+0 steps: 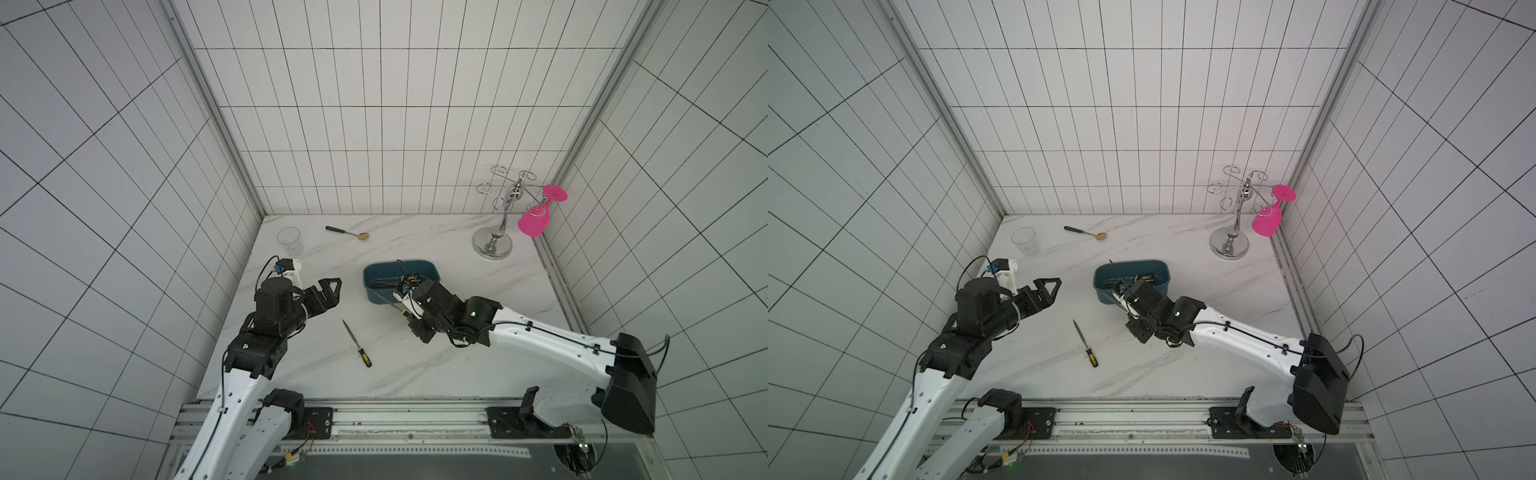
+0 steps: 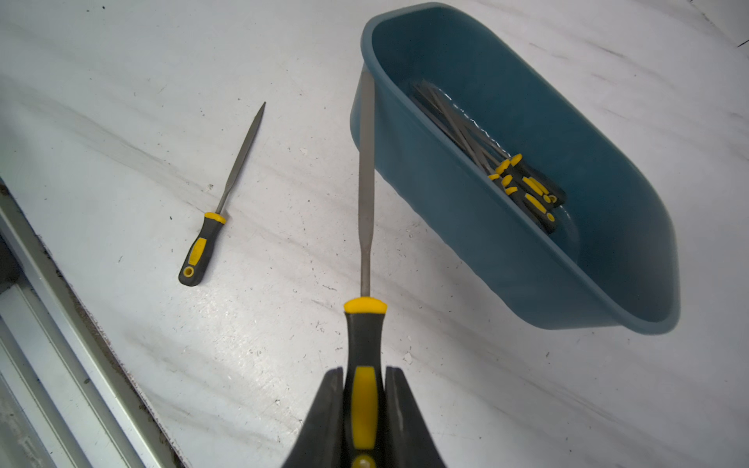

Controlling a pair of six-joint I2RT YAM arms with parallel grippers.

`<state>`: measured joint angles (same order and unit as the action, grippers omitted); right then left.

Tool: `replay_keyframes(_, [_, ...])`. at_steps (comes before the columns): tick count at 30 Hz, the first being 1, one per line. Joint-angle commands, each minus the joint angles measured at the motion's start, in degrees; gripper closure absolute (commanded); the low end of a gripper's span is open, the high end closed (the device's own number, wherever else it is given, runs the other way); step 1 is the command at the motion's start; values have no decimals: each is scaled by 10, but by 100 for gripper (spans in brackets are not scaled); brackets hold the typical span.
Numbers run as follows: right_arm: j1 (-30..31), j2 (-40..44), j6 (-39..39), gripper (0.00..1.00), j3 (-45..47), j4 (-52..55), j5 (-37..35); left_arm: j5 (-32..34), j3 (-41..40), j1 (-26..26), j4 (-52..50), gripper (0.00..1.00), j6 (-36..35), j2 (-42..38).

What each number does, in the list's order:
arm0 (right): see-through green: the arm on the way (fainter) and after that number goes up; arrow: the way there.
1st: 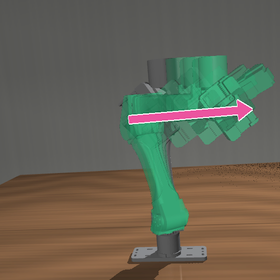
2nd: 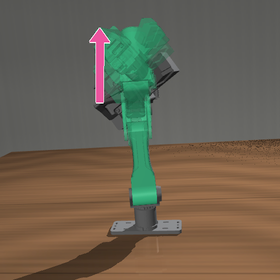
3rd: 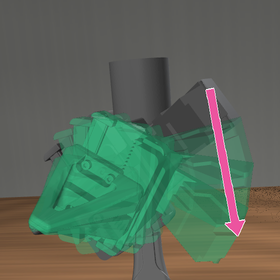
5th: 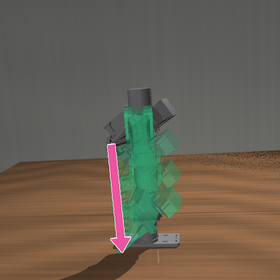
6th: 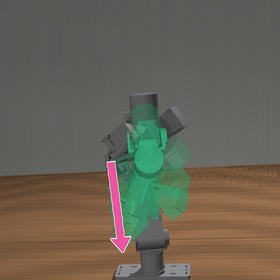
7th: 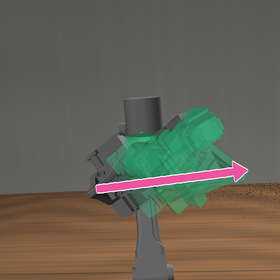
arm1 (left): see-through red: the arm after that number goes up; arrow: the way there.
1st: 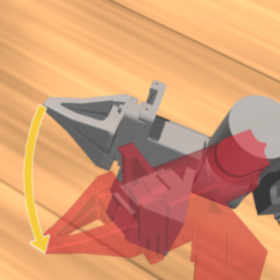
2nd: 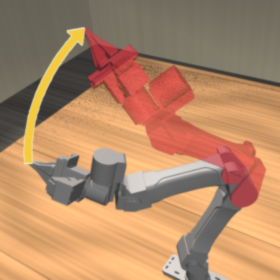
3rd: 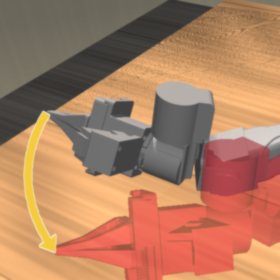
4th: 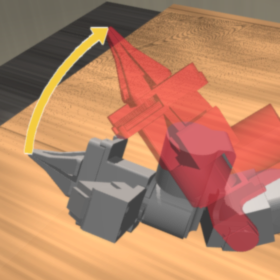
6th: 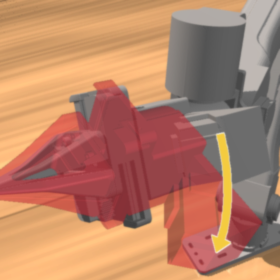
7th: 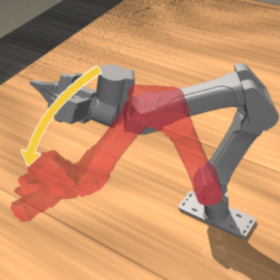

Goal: Put the file tool into the storage box
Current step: Place the file tool in the storage box.

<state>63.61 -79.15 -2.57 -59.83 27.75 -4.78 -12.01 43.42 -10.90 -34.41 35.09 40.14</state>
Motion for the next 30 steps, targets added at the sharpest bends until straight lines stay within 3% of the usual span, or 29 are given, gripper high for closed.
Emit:
replay_keyframes(1, [11, 24, -13, 90, 52, -56, 31, 5, -20, -2, 22, 1, -1, -3])
replay_keyframes(12, [56, 5, -63, 93, 161, -146, 79, -4, -47, -4, 39, 2, 16, 8])
replay_keyframes(16, [79, -11, -67, 95, 157, -160, 85, -1, -55, -5, 43, 2, 22, 5])
replay_keyframes(21, [86, 28, -42, 96, 125, -144, 60, 1, -67, -5, 55, 2, 35, 4])
replay_keyframes(26, [69, 69, 20, 96, 82, -95, 15, -3, -77, -6, 77, 2, 52, 1])
replay_keyframes(30, [5, 67, 69, 93, 61, -66, 64, -22, -84, -10, 110, 2, 73, 10])
